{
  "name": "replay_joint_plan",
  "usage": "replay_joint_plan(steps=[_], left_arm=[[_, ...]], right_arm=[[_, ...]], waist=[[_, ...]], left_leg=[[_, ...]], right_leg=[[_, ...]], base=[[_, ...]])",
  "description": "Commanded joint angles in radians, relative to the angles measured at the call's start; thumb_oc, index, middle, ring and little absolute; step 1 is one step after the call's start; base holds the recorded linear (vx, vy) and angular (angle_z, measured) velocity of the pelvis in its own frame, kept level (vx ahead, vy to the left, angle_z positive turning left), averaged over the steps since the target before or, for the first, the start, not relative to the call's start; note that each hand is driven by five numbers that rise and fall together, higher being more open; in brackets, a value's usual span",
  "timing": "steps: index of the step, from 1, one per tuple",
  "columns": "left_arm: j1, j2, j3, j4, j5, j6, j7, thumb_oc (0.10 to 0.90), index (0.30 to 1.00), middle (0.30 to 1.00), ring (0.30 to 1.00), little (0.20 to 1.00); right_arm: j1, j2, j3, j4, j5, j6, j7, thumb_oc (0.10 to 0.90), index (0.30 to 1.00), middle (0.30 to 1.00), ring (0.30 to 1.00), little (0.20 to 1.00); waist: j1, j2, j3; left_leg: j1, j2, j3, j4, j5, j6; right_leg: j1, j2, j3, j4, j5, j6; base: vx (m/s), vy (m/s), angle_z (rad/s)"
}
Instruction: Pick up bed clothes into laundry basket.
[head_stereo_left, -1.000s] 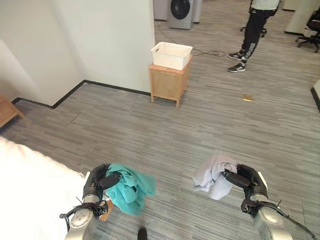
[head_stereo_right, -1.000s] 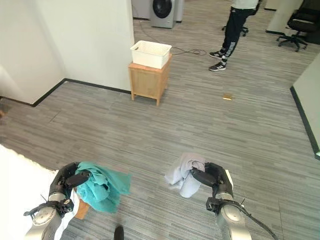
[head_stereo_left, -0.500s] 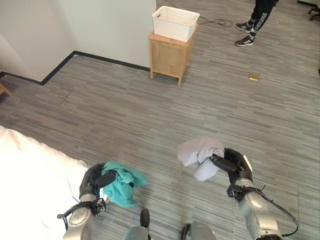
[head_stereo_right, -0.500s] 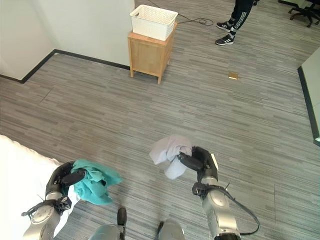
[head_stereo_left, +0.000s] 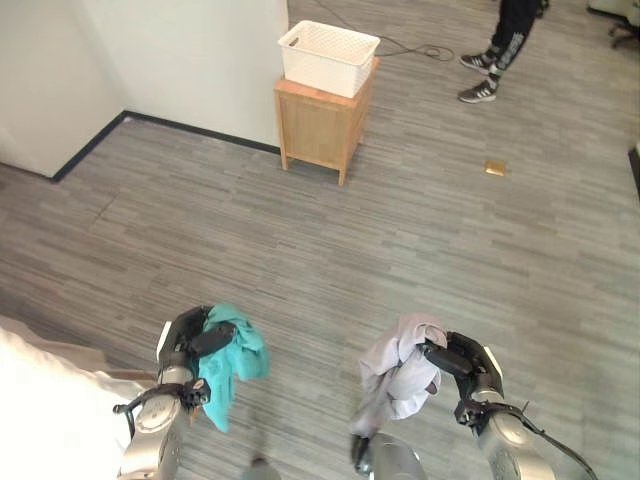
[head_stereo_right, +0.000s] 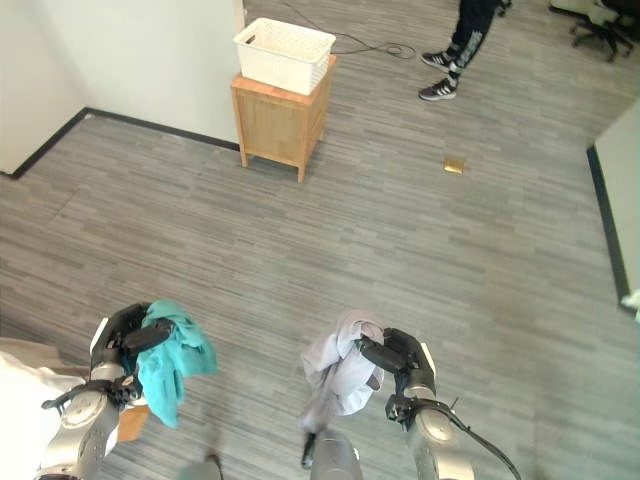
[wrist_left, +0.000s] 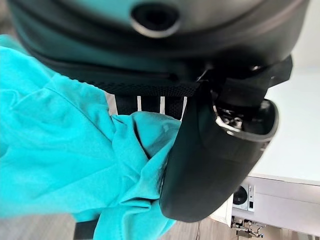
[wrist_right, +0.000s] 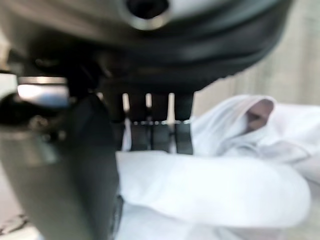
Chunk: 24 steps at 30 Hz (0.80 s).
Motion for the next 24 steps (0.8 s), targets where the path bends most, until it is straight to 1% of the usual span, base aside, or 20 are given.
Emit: replay_joint_plan(steps=[1, 2, 3, 5, 6, 9, 10, 11, 12, 13, 14, 15, 16, 17, 18, 20, 21, 22, 23, 24], left_arm=[[-0.11, 0.074, 0.0, -0.123, -0.03, -0.125, -0.016, 0.4, 0.3, 0.3, 0.3, 0.3], [-0.116, 0.072, -0.017, -0.12, -0.037, -0.131, -0.018, 0.4, 0.3, 0.3, 0.3, 0.3], [-0.117, 0.072, -0.017, -0.12, -0.037, -0.131, -0.018, 0.4, 0.3, 0.3, 0.3, 0.3], [-0.109, 0.078, -0.033, -0.13, -0.027, -0.134, -0.023, 0.4, 0.3, 0.3, 0.3, 0.3], [-0.091, 0.081, -0.035, -0.145, -0.021, -0.138, -0.032, 0.4, 0.3, 0.3, 0.3, 0.3], [-0.075, 0.079, -0.028, -0.161, -0.013, -0.137, -0.034, 0.4, 0.3, 0.3, 0.3, 0.3], [-0.051, 0.088, -0.01, -0.178, -0.006, -0.135, -0.042, 0.4, 0.3, 0.3, 0.3, 0.3], [-0.04, 0.096, -0.003, -0.187, 0.0, -0.133, -0.046, 0.4, 0.3, 0.3, 0.3, 0.3], [-0.038, 0.098, -0.002, -0.189, 0.0, -0.132, -0.046, 0.4, 0.3, 0.3, 0.3, 0.3], [-0.025, 0.106, -0.012, -0.192, 0.036, -0.125, -0.057, 0.4, 0.3, 0.3, 0.3, 0.3], [-0.032, 0.115, -0.019, -0.201, 0.048, -0.119, -0.053, 0.4, 0.3, 0.3, 0.3, 0.3], [-0.053, 0.13, -0.029, -0.198, 0.041, -0.12, -0.045, 0.4, 0.3, 0.3, 0.3, 0.3], [-0.054, 0.13, -0.029, -0.198, 0.041, -0.121, -0.046, 0.4, 0.3, 0.3, 0.3, 0.3], [-0.07, 0.136, -0.04, -0.209, 0.046, -0.121, -0.047, 0.4, 0.3, 0.3, 0.3, 0.3], [-0.081, 0.152, -0.049, -0.224, 0.049, -0.123, -0.058, 0.4, 0.3, 0.3, 0.3, 0.3], [-0.081, 0.151, -0.049, -0.224, 0.049, -0.123, -0.058, 0.4, 0.3, 0.3, 0.3, 0.3], [-0.099, 0.167, -0.051, -0.264, 0.033, -0.134, -0.08, 0.4, 0.3, 0.3, 0.3, 0.3], [-0.102, 0.165, -0.051, -0.274, 0.024, -0.14, -0.082, 0.4, 0.3, 0.3, 0.3, 0.3], [-0.102, 0.165, -0.052, -0.275, 0.024, -0.139, -0.082, 0.4, 0.3, 0.3, 0.3, 0.3], [-0.122, 0.154, -0.054, -0.272, 0.011, -0.151, -0.076, 0.4, 0.3, 0.3, 0.3, 0.3]], right_arm=[[-0.16, -0.082, -0.024, -0.159, 0.044, -0.139, -0.011, 0.4, 0.3, 0.3, 0.3, 0.3], [-0.194, -0.086, -0.019, -0.165, 0.055, -0.152, -0.016, 0.4, 0.3, 0.3, 0.3, 0.3], [-0.194, -0.087, -0.019, -0.165, 0.055, -0.152, -0.016, 0.4, 0.3, 0.3, 0.3, 0.3], [-0.229, -0.089, -0.002, -0.167, 0.044, -0.166, -0.021, 0.4, 0.3, 0.3, 0.3, 0.3], [-0.263, -0.09, 0.031, -0.149, 0.031, -0.169, -0.013, 0.4, 0.3, 0.3, 0.3, 0.3], [-0.273, -0.086, 0.044, -0.146, 0.024, -0.165, -0.009, 0.4, 0.3, 0.3, 0.3, 0.3], [-0.296, -0.067, 0.063, -0.15, 0.017, -0.147, 0.01, 0.4, 0.3, 0.3, 0.3, 0.3], [-0.299, -0.048, 0.073, -0.154, 0.013, -0.14, 0.019, 0.4, 0.3, 0.3, 0.3, 0.3], [-0.299, -0.045, 0.074, -0.154, 0.012, -0.139, 0.019, 0.4, 0.3, 0.3, 0.3, 0.3], [-0.287, -0.011, 0.082, -0.153, 0.009, -0.139, 0.028, 0.4, 0.3, 0.3, 0.3, 0.3], [-0.264, -0.004, 0.075, -0.15, 0.007, -0.138, 0.03, 0.4, 0.3, 0.3, 0.3, 0.3], [-0.248, 0.009, 0.085, -0.169, 0.002, -0.134, 0.036, 0.4, 0.3, 0.3, 0.3, 0.3], [-0.249, 0.008, 0.085, -0.169, 0.002, -0.134, 0.036, 0.4, 0.3, 0.3, 0.3, 0.3], [-0.25, 0.01, 0.089, -0.154, -0.001, -0.134, 0.032, 0.4, 0.3, 0.3, 0.3, 0.3], [-0.239, 0.006, 0.081, -0.143, -0.014, -0.118, 0.036, 0.4, 0.3, 0.3, 0.3, 0.3], [-0.239, 0.006, 0.081, -0.143, -0.014, -0.117, 0.036, 0.4, 0.3, 0.3, 0.3, 0.3], [-0.193, -0.007, 0.042, -0.139, -0.006, -0.125, 0.043, 0.4, 0.3, 0.3, 0.3, 0.3], [-0.182, -0.007, 0.023, -0.133, -0.004, -0.126, 0.034, 0.4, 0.3, 0.3, 0.3, 0.3], [-0.182, -0.007, 0.022, -0.133, -0.004, -0.125, 0.034, 0.4, 0.3, 0.3, 0.3, 0.3], [-0.149, -0.02, -0.019, -0.134, -0.007, -0.131, 0.022, 0.4, 0.3, 0.3, 0.3, 0.3]], waist=[[0.033, -0.027, 0.014], [0.066, -0.011, -0.001], [0.067, -0.015, -0.002], [0.109, 0.011, -0.025], [0.147, 0.028, -0.05], [0.159, 0.02, -0.06], [0.174, 0.01, -0.089], [0.177, 0.0, -0.1], [0.18, -0.005, -0.101], [0.191, -0.036, -0.105], [0.195, -0.045, -0.109], [0.153, 0.0, -0.065], [0.154, 0.002, -0.066], [0.133, 0.025, -0.054], [0.106, 0.036, -0.047], [0.104, 0.038, -0.048], [0.056, 0.039, -0.044], [0.047, 0.038, -0.044], [0.044, 0.04, -0.044], [0.002, 0.02, -0.048]], left_leg=[[0.068, -0.073, 0.118, -0.182, -0.118, -0.018], [0.002, -0.089, 0.152, -0.365, -0.116, -0.018], [0.004, -0.093, 0.155, -0.376, -0.109, -0.017], [-0.016, -0.117, 0.169, -0.668, -0.078, -0.002], [-0.014, -0.141, 0.147, -0.926, -0.007, -0.006], [-0.007, -0.151, 0.159, -1.002, 0.022, -0.011], [-0.016, -0.142, 0.187, -0.963, 0.046, -0.008], [0.0, -0.141, 0.218, -0.931, 0.035, 0.013], [-0.001, -0.142, 0.223, -0.927, 0.03, 0.014], [0.002, -0.174, 0.234, -0.853, -0.006, 0.059], [0.019, -0.187, 0.235, -0.829, -0.047, 0.091], [0.13, -0.192, 0.201, -0.835, -0.098, 0.123], [0.128, -0.189, 0.202, -0.836, -0.095, 0.123], [0.161, -0.189, 0.175, -0.844, -0.105, 0.13], [0.206, -0.194, 0.137, -0.866, -0.118, 0.135], [0.206, -0.192, 0.135, -0.87, -0.115, 0.134], [0.3, -0.21, 0.058, -0.893, -0.165, 0.112], [0.32, -0.214, 0.024, -0.892, -0.187, 0.096], [0.319, -0.212, 0.02, -0.892, -0.185, 0.095], [0.368, -0.226, -0.076, -0.897, -0.241, 0.07]], right_leg=[[0.17, -0.057, 0.007, -0.166, 0.049, 0.119], [0.229, -0.039, 0.016, -0.192, 0.018, 0.13], [0.226, -0.044, 0.017, -0.194, 0.021, 0.13], [0.288, -0.016, 0.033, -0.212, -0.018, 0.146], [0.35, 0.012, 0.054, -0.227, -0.055, 0.156], [0.386, 0.009, 0.062, -0.231, -0.076, 0.16], [0.431, 0.007, 0.073, -0.209, -0.102, 0.163], [0.432, -0.006, 0.075, -0.159, -0.106, 0.174], [0.428, -0.011, 0.079, -0.151, -0.112, 0.175], [0.378, -0.065, 0.068, 0.111, 0.015, 0.237], [0.343, -0.095, 0.082, 0.314, 0.185, 0.282], [0.158, -0.122, 0.079, 0.569, 0.255, 0.284], [0.154, -0.12, 0.08, 0.572, 0.256, 0.282], [0.091, -0.089, 0.103, 0.628, 0.229, 0.271], [0.029, -0.075, 0.131, 0.613, 0.171, 0.254], [0.029, -0.072, 0.128, 0.611, 0.174, 0.252], [-0.024, -0.121, 0.163, 0.358, 0.097, 0.217], [-0.034, -0.15, 0.171, 0.241, 0.09, 0.213], [-0.03, -0.148, 0.165, 0.232, 0.096, 0.212], [-0.017, -0.126, 0.315, -0.053, 0.099, 0.232]], base=[[0.78, -0.104, -0.1], [0.6, -0.045, -0.21], [0.69, 0.024, -0.22], [0.75, 0.097, -0.4], [0.73, 0.097, -0.54], [0.56, 0.059, -0.5], [0.65, 0.11, -0.49], [0.65, 0.114, -0.61], [0.56, 0.18, -0.6], [0.58, 0.23, -0.1], [0.89, 0.431, 0.08], [0.52, 0.298, -0.08], [0.48, 0.241, 0.04], [0.39, 0.04, 0.28], [0.4, 0.037, 0.49], [0.42, -0.074, 0.59], [0.83, -0.231, 0.92], [0.83, -0.231, 1.07], [0.67, -0.275, 1.18], [0.68, -0.257, 1.8]])
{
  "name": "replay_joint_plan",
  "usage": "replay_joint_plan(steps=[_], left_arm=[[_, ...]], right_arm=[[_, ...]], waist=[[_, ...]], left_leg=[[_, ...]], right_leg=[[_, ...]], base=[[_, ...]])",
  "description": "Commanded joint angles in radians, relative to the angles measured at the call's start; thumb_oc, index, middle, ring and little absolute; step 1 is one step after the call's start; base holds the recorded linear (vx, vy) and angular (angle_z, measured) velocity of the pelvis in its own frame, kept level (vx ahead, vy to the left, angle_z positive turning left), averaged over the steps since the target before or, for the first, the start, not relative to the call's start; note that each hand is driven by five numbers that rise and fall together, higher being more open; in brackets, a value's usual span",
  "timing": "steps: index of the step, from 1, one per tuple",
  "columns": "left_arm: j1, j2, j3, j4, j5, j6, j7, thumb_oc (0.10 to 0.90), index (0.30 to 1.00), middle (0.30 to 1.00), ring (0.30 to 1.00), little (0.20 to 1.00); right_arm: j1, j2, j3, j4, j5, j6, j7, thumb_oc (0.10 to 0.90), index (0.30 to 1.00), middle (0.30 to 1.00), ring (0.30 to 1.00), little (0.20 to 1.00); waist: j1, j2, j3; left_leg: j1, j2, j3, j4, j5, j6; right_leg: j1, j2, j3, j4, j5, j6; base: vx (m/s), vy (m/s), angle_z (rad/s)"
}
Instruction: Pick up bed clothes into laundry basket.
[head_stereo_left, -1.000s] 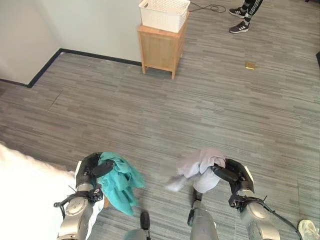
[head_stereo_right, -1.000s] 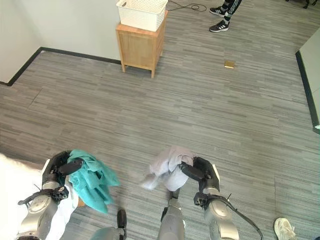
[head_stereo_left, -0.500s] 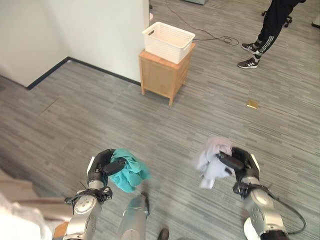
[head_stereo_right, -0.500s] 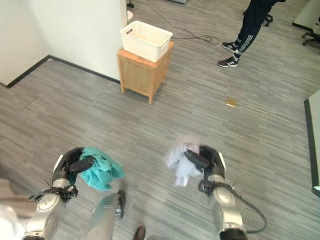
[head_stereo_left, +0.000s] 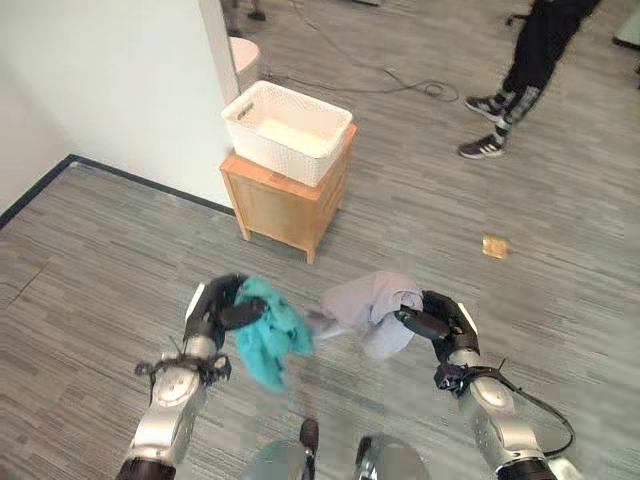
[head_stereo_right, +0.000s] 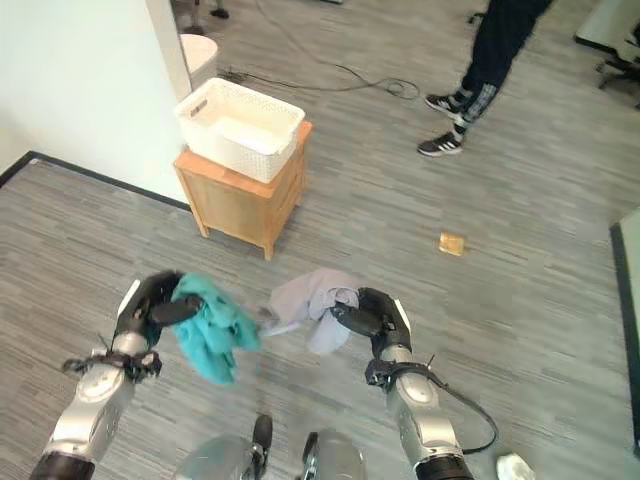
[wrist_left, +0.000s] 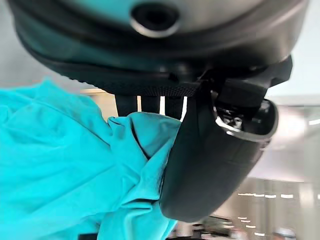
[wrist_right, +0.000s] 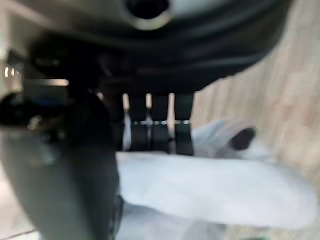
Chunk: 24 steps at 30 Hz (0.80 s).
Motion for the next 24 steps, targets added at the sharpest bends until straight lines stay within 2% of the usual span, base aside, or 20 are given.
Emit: replay_joint_plan(steps=[1, 2, 3, 4, 5, 6, 7, 8, 9, 10, 12, 13, 14, 15, 16, 18, 19, 20, 21, 24], left_arm=[[-0.02, 0.071, 0.039, -0.092, -0.036, -0.137, -0.002, 0.4, 0.3, 0.3, 0.3, 0.3], [-0.026, 0.061, 0.054, -0.088, -0.047, -0.148, 0.015, 0.4, 0.3, 0.3, 0.3, 0.3], [-0.022, 0.059, 0.07, -0.088, -0.023, -0.15, 0.035, 0.4, 0.3, 0.3, 0.3, 0.3], [-0.02, 0.056, 0.097, -0.116, -0.064, -0.148, 0.028, 0.4, 0.3, 0.3, 0.3, 0.3], [0.005, 0.044, 0.138, -0.126, -0.091, -0.161, 0.028, 0.4, 0.3, 0.3, 0.3, 0.3], [0.023, 0.034, 0.143, -0.129, -0.109, -0.166, 0.016, 0.4, 0.3, 0.3, 0.3, 0.3], [0.018, 0.016, 0.157, -0.119, -0.12, -0.171, 0.033, 0.4, 0.3, 0.3, 0.3, 0.3], [0.005, 0.006, 0.173, -0.107, -0.146, -0.175, 0.042, 0.4, 0.3, 0.3, 0.3, 0.3], [-0.001, -0.002, 0.183, -0.104, -0.156, -0.174, 0.051, 0.4, 0.3, 0.3, 0.3, 0.3], [-0.002, -0.003, 0.183, -0.105, -0.156, -0.173, 0.051, 0.4, 0.3, 0.3, 0.3, 0.3], [0.011, 0.004, 0.209, -0.109, -0.147, -0.172, 0.048, 0.4, 0.3, 0.3, 0.3, 0.3], [0.011, 0.004, 0.209, -0.109, -0.147, -0.172, 0.048, 0.4, 0.3, 0.3, 0.3, 0.3], [0.024, 0.024, 0.222, -0.105, -0.146, -0.171, 0.047, 0.4, 0.3, 0.3, 0.3, 0.3], [0.05, 0.021, 0.228, -0.096, -0.118, -0.176, 0.064, 0.4, 0.3, 0.3, 0.3, 0.3], [0.051, 0.027, 0.229, -0.098, -0.146, -0.165, 0.054, 0.4, 0.3, 0.3, 0.3, 0.3], [0.055, 0.028, 0.236, -0.1, -0.152, -0.169, 0.042, 0.4, 0.3, 0.3, 0.3, 0.3], [0.054, 0.046, 0.235, -0.118, -0.164, -0.183, 0.045, 0.4, 0.3, 0.3, 0.3, 0.3], [0.054, 0.044, 0.237, -0.118, -0.164, -0.182, 0.045, 0.4, 0.3, 0.3, 0.3, 0.3], [0.061, 0.074, 0.208, -0.128, -0.163, -0.183, 0.027, 0.4, 0.3, 0.3, 0.3, 0.3], [0.091, 0.105, 0.185, -0.127, -0.197, -0.179, 0.007, 0.4, 0.3, 0.3, 0.3, 0.3]], right_arm=[[-0.059, -0.043, -0.133, -0.064, 0.008, -0.111, -0.021, 0.4, 0.3, 0.3, 0.3, 0.3], [-0.063, -0.048, -0.153, -0.076, 0.021, -0.12, -0.028, 0.4, 0.3, 0.3, 0.3, 0.3], [-0.075, -0.058, -0.166, -0.081, 0.019, -0.137, -0.036, 0.4, 0.3, 0.3, 0.3, 0.3], [-0.065, -0.07, -0.185, -0.102, 0.012, -0.119, -0.031, 0.4, 0.3, 0.3, 0.3, 0.3], [-0.07, -0.074, -0.175, -0.108, 0.03, -0.115, -0.006, 0.4, 0.3, 0.3, 0.3, 0.3], [-0.077, -0.093, -0.17, -0.095, 0.045, -0.126, -0.012, 0.4, 0.3, 0.3, 0.3, 0.3], [-0.091, -0.117, -0.188, -0.107, 0.059, -0.136, -0.024, 0.4, 0.3, 0.3, 0.3, 0.3], [-0.096, -0.143, -0.201, -0.104, 0.076, -0.143, -0.036, 0.4, 0.3, 0.3, 0.3, 0.3], [-0.107, -0.181, -0.237, -0.111, 0.083, -0.152, -0.051, 0.4, 0.3, 0.3, 0.3, 0.3], [-0.108, -0.183, -0.238, -0.11, 0.083, -0.152, -0.05, 0.4, 0.3, 0.3, 0.3, 0.3], [-0.1, -0.207, -0.286, -0.148, 0.069, -0.15, -0.062, 0.4, 0.3, 0.3, 0.3, 0.3], [-0.099, -0.207, -0.286, -0.148, 0.069, -0.15, -0.062, 0.4, 0.3, 0.3, 0.3, 0.3], [-0.119, -0.263, -0.309, -0.134, 0.062, -0.154, -0.072, 0.4, 0.3, 0.3, 0.3, 0.3], [-0.133, -0.319, -0.316, -0.115, 0.026, -0.172, -0.076, 0.4, 0.3, 0.3, 0.3, 0.3], [-0.153, -0.348, -0.32, -0.097, 0.011, -0.123, -0.083, 0.4, 0.3, 0.3, 0.3, 0.3], [-0.165, -0.364, -0.313, -0.103, 0.014, -0.133, -0.069, 0.4, 0.3, 0.3, 0.3, 0.3], [-0.252, -0.454, -0.28, -0.05, 0.004, -0.151, -0.062, 0.4, 0.3, 0.3, 0.3, 0.3], [-0.259, -0.457, -0.276, -0.044, 0.006, -0.154, -0.061, 0.4, 0.3, 0.3, 0.3, 0.3], [-0.349, -0.563, -0.22, 0.063, -0.019, -0.127, -0.059, 0.4, 0.3, 0.3, 0.3, 0.3], [-0.575, -0.784, -0.032, 0.21, -0.111, -0.084, -0.02, 0.4, 0.3, 0.3, 0.3, 0.3]], waist=[[-0.036, -0.067, -0.11], [-0.031, -0.082, -0.113], [-0.018, -0.092, -0.112], [-0.004, -0.096, -0.117], [-0.001, -0.108, -0.114], [-0.002, -0.113, -0.115], [0.008, -0.124, -0.098], [0.01, -0.132, -0.074], [0.004, -0.143, -0.053], [0.001, -0.143, -0.055], [-0.008, -0.141, -0.069], [-0.008, -0.142, -0.069], [0.003, -0.126, -0.09], [0.012, -0.111, -0.099], [0.025, -0.113, -0.104], [0.024, -0.111, -0.109], [0.033, -0.108, -0.127], [0.029, -0.106, -0.127], [0.041, -0.11, -0.149], [0.062, -0.122, -0.16]], left_leg=[[-0.022, 0.051, -0.045, -0.026, -0.024, -0.088], [-0.005, 0.051, -0.07, -0.025, -0.045, -0.1], [0.002, 0.06, -0.075, -0.011, -0.06, -0.106], [-0.018, 0.062, -0.099, 0.035, -0.073, -0.114], [-0.037, 0.072, -0.099, 0.088, -0.07, -0.126], [-0.067, 0.079, -0.102, 0.17, -0.042, -0.143], [-0.142, 0.102, -0.054, 0.344, 0.028, -0.155], [-0.215, 0.098, -0.043, 0.47, 0.037, -0.151], [-0.297, 0.136, 0.047, 0.479, 0.05, -0.154], [-0.298, 0.135, 0.045, 0.476, 0.051, -0.154], [-0.332, 0.199, 0.176, 0.363, 0.063, -0.171], [-0.33, 0.198, 0.177, 0.36, 0.065, -0.171], [-0.325, 0.185, 0.231, 0.214, 0.068, -0.166], [-0.281, 0.16, 0.239, 0.078, 0.111, -0.16], [-0.267, 0.155, 0.204, 0.063, 0.117, -0.175], [-0.254, 0.145, 0.195, 0.04, 0.115, -0.168], [-0.21, 0.124, 0.177, -0.027, 0.117, -0.165], [-0.211, 0.124, 0.176, -0.033, 0.125, -0.164], [-0.182, 0.122, 0.178, -0.088, 0.139, -0.162], [-0.132, 0.12, 0.185, -0.146, 0.148, -0.162]], right_leg=[[0.133, -0.026, 0.294, -0.467, 0.198, 0.103], [0.12, -0.023, 0.317, -0.495, 0.22, 0.124], [0.118, -0.028, 0.274, -0.493, 0.235, 0.136], [0.144, -0.043, 0.238, -0.474, 0.209, 0.117], [0.15, -0.046, 0.204, -0.447, 0.218, 0.111], [0.173, -0.035, 0.197, -0.469, 0.217, 0.102], [0.222, -0.039, 0.163, -0.482, 0.214, 0.074], [0.244, -0.041, 0.135, -0.494, 0.212, 0.047], [0.285, -0.045, 0.059, -0.531, 0.204, 0.031], [0.286, -0.046, 0.055, -0.537, 0.206, 0.031], [0.322, -0.049, -0.016, -0.568, 0.192, 0.031], [0.322, -0.05, -0.016, -0.569, 0.192, 0.031], [0.344, -0.024, -0.05, -0.596, 0.182, 0.035], [0.354, -0.012, -0.067, -0.604, 0.18, 0.041], [0.364, -0.015, -0.069, -0.602, 0.166, 0.042], [0.366, -0.011, -0.076, -0.601, 0.164, 0.046], [0.378, -0.004, -0.09, -0.607, 0.158, 0.048], [0.375, -0.004, -0.091, -0.609, 0.163, 0.048], [0.379, 0.0, -0.103, -0.625, 0.166, 0.053], [0.39, -0.001, -0.101, -0.636, 0.164, 0.059]], base=[[0.86, -0.379, 2.0], [0.57, -0.315, 1.68], [0.46, -0.335, 1.17], [0.41, -0.395, 1.62], [0.36, -0.388, 1.65], [0.33, -0.43, 1.73], [0.21, -0.362, 1.37], [0.1, -0.481, 1.05], [0.02, -0.355, 1.17], [0.07, -0.311, 0.81], [0.12, -0.128, 1.41], [0.21, -0.117, 1.42], [0.25, -0.068, 0.51], [0.33, -0.059, 0.33], [0.22, -0.014, 0.01], [0.16, -0.005, -0.04], [0.15, 0.013, -0.04], [0.24, 0.052, 0.02], [0.13, 0.062, 0.11], [0.15, 0.073, 0.01]])
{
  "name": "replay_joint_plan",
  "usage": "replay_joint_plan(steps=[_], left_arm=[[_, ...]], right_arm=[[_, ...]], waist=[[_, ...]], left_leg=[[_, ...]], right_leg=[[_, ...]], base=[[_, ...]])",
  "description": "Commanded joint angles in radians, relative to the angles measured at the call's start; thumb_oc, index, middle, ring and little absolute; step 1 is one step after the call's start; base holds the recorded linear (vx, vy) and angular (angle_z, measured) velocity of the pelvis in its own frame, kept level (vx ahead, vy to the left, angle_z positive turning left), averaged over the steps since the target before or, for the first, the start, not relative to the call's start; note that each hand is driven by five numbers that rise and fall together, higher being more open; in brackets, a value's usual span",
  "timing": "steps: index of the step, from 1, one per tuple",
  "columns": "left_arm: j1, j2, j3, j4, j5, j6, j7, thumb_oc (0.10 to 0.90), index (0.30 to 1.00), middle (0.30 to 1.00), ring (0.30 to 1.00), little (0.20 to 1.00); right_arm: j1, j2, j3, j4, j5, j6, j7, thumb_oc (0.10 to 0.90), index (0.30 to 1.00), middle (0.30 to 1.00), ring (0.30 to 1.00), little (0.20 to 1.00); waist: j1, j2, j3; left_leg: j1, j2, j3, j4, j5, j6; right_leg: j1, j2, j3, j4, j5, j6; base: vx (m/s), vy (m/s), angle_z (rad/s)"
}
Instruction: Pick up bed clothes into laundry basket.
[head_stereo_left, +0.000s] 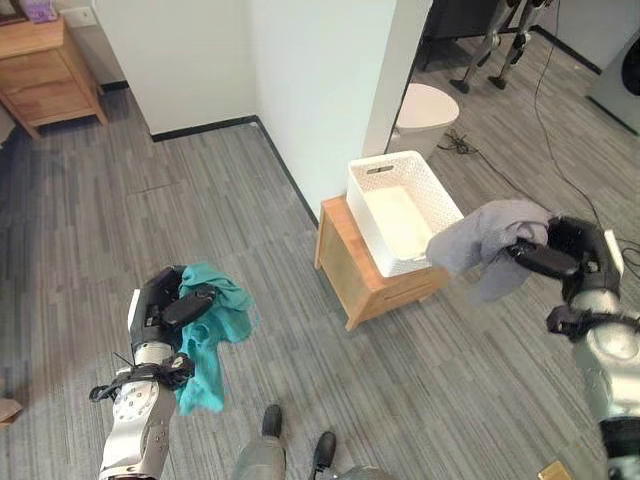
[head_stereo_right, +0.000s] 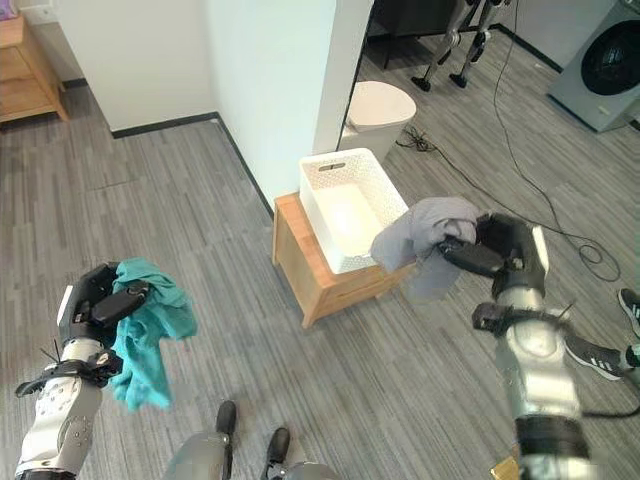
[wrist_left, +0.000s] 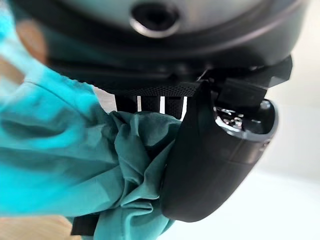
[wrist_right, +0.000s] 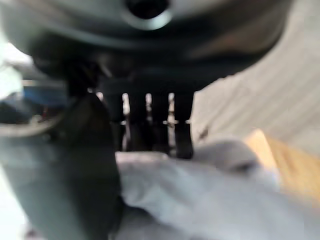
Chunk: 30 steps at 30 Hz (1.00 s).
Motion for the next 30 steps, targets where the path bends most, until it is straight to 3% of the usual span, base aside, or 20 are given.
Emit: replay_joint_plan(steps=[1, 4, 5, 8, 11, 14, 23, 30], left_arm=[[-0.03, 0.115, 0.009, -0.127, -0.066, -0.138, -0.04, 0.4, 0.3, 0.3, 0.3, 0.3], [0.002, 0.129, -0.021, -0.122, -0.09, -0.131, -0.059, 0.4, 0.3, 0.3, 0.3, 0.3], [0.011, 0.149, -0.036, -0.122, -0.097, -0.126, -0.066, 0.4, 0.3, 0.3, 0.3, 0.3], [0.028, 0.139, -0.053, -0.109, -0.124, -0.117, -0.081, 0.4, 0.3, 0.3, 0.3, 0.3], [0.029, 0.144, -0.068, -0.1, -0.129, -0.112, -0.088, 0.4, 0.3, 0.3, 0.3, 0.3], [0.022, 0.16, -0.097, -0.079, -0.129, -0.105, -0.096, 0.4, 0.3, 0.3, 0.3, 0.3], [0.015, 0.18, -0.094, -0.064, -0.13, -0.102, -0.086, 0.4, 0.3, 0.3, 0.3, 0.3], [0.01, 0.188, -0.097, -0.047, -0.143, -0.093, -0.084, 0.4, 0.3, 0.3, 0.3, 0.3]], right_arm=[[-0.313, -0.17, 0.075, 0.038, -0.085, -0.088, -0.019, 0.4, 0.3, 0.3, 0.3, 0.3], [-0.673, -0.253, 0.346, 0.197, -0.127, -0.062, -0.017, 0.4, 0.3, 0.3, 0.3, 0.3], [-0.767, -0.274, 0.422, 0.232, -0.167, -0.052, -0.019, 0.4, 0.3, 0.3, 0.3, 0.3], [-1.134, -0.236, 0.725, 0.411, -0.197, -0.051, -0.023, 0.4, 0.3, 0.3, 0.3, 0.3], [-1.268, -0.2, 0.825, 0.498, -0.202, -0.047, -0.03, 0.4, 0.3, 0.3, 0.3, 0.3], [-1.404, -0.135, 0.98, 0.613, -0.32, -0.028, -0.021, 0.4, 0.3, 0.3, 0.3, 0.3], [-1.512, -0.086, 1.108, 0.747, -0.487, 0.01, -0.045, 0.4, 0.3, 0.3, 0.3, 0.3], [-1.619, -0.088, 1.162, 0.801, -0.49, 0.031, -0.079, 0.4, 0.3, 0.3, 0.3, 0.3]], waist=[[0.046, -0.044, -0.129], [0.058, -0.059, -0.136], [0.067, -0.075, -0.139], [0.068, -0.077, -0.144], [0.075, -0.082, -0.143], [0.095, -0.103, -0.138], [0.119, -0.114, -0.125], [0.122, -0.102, -0.128]], left_leg=[[0.026, 0.009, 0.001, -0.04, 0.038, 0.007], [0.047, 0.01, 0.008, -0.078, 0.047, 0.007], [0.049, 0.01, 0.008, -0.085, 0.047, 0.006], [0.041, 0.008, 0.009, -0.092, 0.049, 0.004], [0.031, 0.008, 0.003, -0.091, 0.05, 0.004], [0.015, 0.003, -0.007, -0.093, 0.049, 0.006], [-0.017, -0.005, -0.028, -0.093, 0.05, 0.008], [-0.04, -0.014, -0.041, -0.095, 0.053, 0.007]], right_leg=[[0.018, -0.186, -0.006, 0.042, -0.051, 0.189], [0.013, -0.187, 0.0, 0.041, -0.043, 0.194], [0.009, -0.186, -0.002, 0.039, -0.038, 0.197], [-0.003, -0.187, -0.001, 0.03, -0.027, 0.204], [-0.012, -0.187, -0.003, 0.028, -0.021, 0.208], [-0.021, -0.187, -0.016, 0.019, -0.011, 0.214], [-0.04, -0.189, -0.031, 0.011, 0.0, 0.217], [-0.052, -0.193, -0.048, 0.001, 0.002, 0.22]], base=[[0.13, 0.069, 0.02], [0.08, 0.068, -0.22], [0.07, 0.057, 0.08], [0.06, 0.038, 0.03], [0.03, 0.014, 0.22], [0.02, 0.008, 0.07], [0.02, 0.014, 0.12], [0.03, 0.015, 0.06]])
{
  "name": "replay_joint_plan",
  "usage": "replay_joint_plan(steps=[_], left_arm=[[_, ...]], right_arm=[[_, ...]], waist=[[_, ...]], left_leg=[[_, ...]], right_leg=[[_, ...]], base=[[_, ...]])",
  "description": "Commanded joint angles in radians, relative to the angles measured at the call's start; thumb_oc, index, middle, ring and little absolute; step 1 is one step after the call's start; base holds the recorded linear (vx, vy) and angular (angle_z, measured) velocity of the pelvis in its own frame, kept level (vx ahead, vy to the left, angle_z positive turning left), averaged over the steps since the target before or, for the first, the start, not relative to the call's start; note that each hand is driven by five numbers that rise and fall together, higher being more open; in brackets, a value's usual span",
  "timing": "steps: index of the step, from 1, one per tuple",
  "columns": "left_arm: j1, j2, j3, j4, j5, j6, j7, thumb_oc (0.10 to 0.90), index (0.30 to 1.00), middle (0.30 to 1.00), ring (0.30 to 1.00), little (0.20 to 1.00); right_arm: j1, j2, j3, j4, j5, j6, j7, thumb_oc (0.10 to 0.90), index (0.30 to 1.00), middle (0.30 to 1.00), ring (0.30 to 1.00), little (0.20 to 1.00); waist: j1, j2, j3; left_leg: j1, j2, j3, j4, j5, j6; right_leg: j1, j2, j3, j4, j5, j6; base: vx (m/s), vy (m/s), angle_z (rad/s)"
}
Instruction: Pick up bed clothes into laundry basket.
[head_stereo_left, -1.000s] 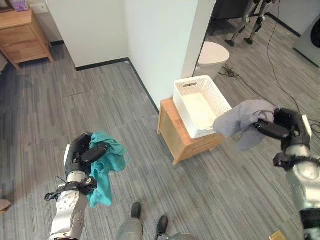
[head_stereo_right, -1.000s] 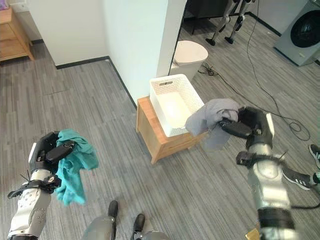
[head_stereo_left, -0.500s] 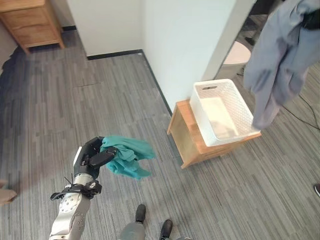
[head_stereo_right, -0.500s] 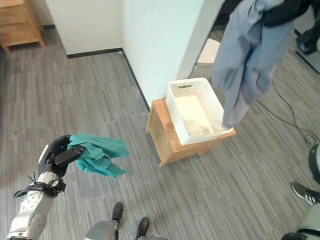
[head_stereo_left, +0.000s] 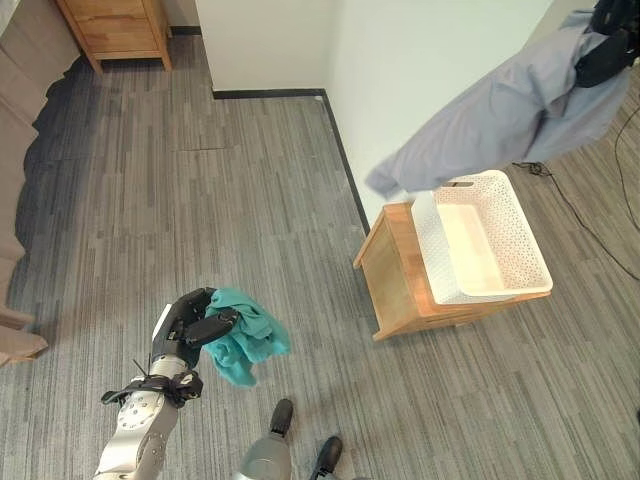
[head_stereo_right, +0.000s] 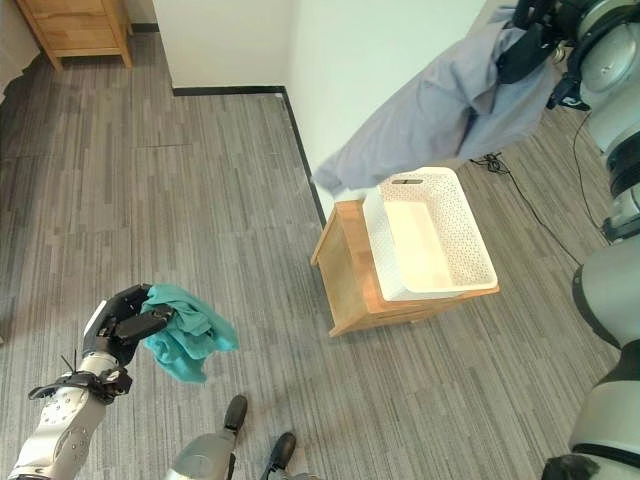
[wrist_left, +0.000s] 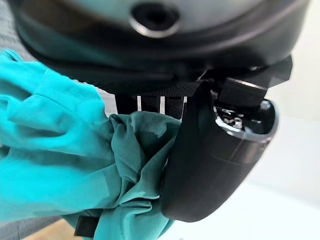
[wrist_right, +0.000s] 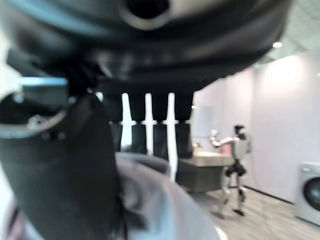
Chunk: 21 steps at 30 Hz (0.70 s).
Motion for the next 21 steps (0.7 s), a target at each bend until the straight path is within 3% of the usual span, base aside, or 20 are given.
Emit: replay_joint_plan(steps=[1, 13, 21], left_arm=[[-0.029, 0.086, 0.035, -0.141, -0.058, -0.093, -0.025, 0.4, 0.3, 0.3, 0.3, 0.3], [-0.035, 0.087, 0.014, -0.123, -0.073, -0.082, -0.022, 0.4, 0.3, 0.3, 0.3, 0.3], [-0.035, 0.096, 0.018, -0.125, -0.077, -0.083, -0.021, 0.4, 0.3, 0.3, 0.3, 0.3]], right_arm=[[-0.285, -0.052, 0.062, 0.065, 0.027, 0.035, -0.133, 0.4, 0.3, 0.3, 0.3, 0.3], [-0.505, -0.054, 0.241, 0.08, 0.08, 0.043, -0.143, 0.4, 0.3, 0.3, 0.3, 0.3], [-0.533, -0.087, 0.271, 0.111, 0.097, 0.055, -0.136, 0.4, 0.3, 0.3, 0.3, 0.3]], waist=[[-0.016, -0.053, -0.099], [-0.043, -0.059, -0.104], [-0.059, -0.044, -0.094]], left_leg=[[-0.024, 0.037, 0.016, -0.001, -0.036, -0.05], [-0.035, 0.035, 0.003, -0.002, -0.037, -0.054], [-0.04, 0.031, -0.014, -0.002, -0.037, -0.056]], right_leg=[[-0.004, -0.145, -0.02, 0.002, 0.033, 0.14], [-0.016, -0.144, -0.012, 0.002, 0.032, 0.139], [-0.021, -0.142, 0.0, 0.002, 0.025, 0.133]], base=[[0.0, 0.0, 0.0], [0.03, -0.002, 0.03], [0.02, -0.012, 0.09]])
